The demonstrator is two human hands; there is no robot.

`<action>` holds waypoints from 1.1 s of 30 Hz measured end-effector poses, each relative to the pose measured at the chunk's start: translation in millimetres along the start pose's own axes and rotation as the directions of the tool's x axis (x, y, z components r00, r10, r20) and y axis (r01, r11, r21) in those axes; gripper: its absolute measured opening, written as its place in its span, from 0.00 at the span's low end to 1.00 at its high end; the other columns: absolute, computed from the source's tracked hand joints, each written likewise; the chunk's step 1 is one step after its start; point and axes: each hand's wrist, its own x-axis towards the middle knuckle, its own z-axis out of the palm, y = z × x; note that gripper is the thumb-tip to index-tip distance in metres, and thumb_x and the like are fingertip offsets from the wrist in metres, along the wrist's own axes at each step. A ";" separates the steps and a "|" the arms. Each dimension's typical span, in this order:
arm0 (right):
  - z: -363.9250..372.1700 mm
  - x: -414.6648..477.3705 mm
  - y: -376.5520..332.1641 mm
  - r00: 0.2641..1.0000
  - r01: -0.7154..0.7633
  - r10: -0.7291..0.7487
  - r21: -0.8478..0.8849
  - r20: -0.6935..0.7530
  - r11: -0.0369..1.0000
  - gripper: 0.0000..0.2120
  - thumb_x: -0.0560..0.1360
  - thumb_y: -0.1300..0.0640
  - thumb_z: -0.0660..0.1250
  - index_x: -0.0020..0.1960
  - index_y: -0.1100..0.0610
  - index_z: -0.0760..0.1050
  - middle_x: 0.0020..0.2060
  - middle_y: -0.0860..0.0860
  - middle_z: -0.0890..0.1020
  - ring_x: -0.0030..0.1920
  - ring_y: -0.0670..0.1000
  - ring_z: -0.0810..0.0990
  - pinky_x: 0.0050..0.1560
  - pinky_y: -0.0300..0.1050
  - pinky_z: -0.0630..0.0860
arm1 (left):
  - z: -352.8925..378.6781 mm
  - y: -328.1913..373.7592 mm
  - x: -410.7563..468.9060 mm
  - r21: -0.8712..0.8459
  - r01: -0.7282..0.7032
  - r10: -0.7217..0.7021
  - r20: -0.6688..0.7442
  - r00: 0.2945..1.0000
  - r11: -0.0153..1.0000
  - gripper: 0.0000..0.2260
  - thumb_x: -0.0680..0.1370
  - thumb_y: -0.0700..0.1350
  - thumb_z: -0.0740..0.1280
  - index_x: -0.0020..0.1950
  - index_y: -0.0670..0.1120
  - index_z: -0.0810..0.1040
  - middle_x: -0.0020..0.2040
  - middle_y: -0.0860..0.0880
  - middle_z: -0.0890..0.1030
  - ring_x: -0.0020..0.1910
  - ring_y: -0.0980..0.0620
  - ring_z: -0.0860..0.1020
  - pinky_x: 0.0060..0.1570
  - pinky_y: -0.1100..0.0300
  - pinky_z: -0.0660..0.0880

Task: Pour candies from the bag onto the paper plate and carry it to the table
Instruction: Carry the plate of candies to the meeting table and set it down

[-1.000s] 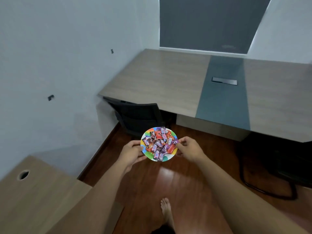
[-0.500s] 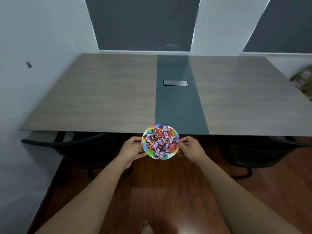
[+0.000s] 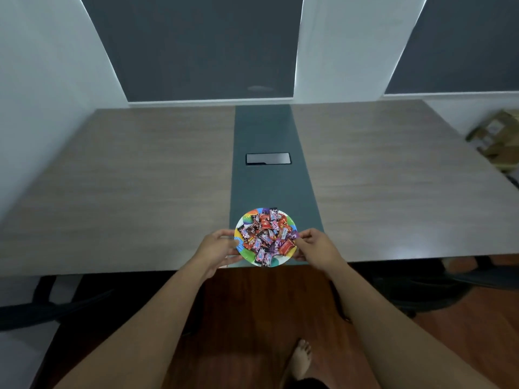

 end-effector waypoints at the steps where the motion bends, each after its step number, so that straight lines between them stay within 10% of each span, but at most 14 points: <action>1: -6.4 13.5 -5.2 1.000 0.003 -0.003 0.002 0.017 1.000 0.11 0.83 0.56 0.70 0.60 0.63 0.77 0.46 0.64 0.89 0.49 0.63 0.91 0.52 0.55 0.89 | 6.4 7.9 9.1 -0.005 0.004 -0.004 -0.011 1.000 1.000 0.10 0.80 0.35 0.70 0.60 0.44 0.80 0.46 0.44 0.91 0.43 0.47 0.89 0.40 0.55 0.87; 7: -39.9 82.5 -31.2 0.994 0.032 -0.024 -0.069 0.106 0.997 0.10 0.83 0.57 0.69 0.60 0.63 0.76 0.44 0.63 0.89 0.38 0.52 0.87 0.46 0.50 0.88 | 39.7 42.6 55.0 -0.049 0.030 -0.034 -0.081 0.996 0.998 0.11 0.79 0.35 0.69 0.60 0.45 0.80 0.46 0.45 0.91 0.44 0.46 0.90 0.41 0.54 0.87; 33: -48.4 342.1 -121.3 0.992 -0.047 0.061 -0.128 0.112 0.991 0.12 0.83 0.51 0.70 0.59 0.60 0.78 0.44 0.54 0.89 0.48 0.59 0.91 0.51 0.57 0.89 | 68.1 173.3 301.3 0.011 0.058 -0.056 -0.112 0.992 0.998 0.06 0.83 0.39 0.68 0.58 0.45 0.83 0.54 0.40 0.88 0.50 0.40 0.88 0.53 0.47 0.87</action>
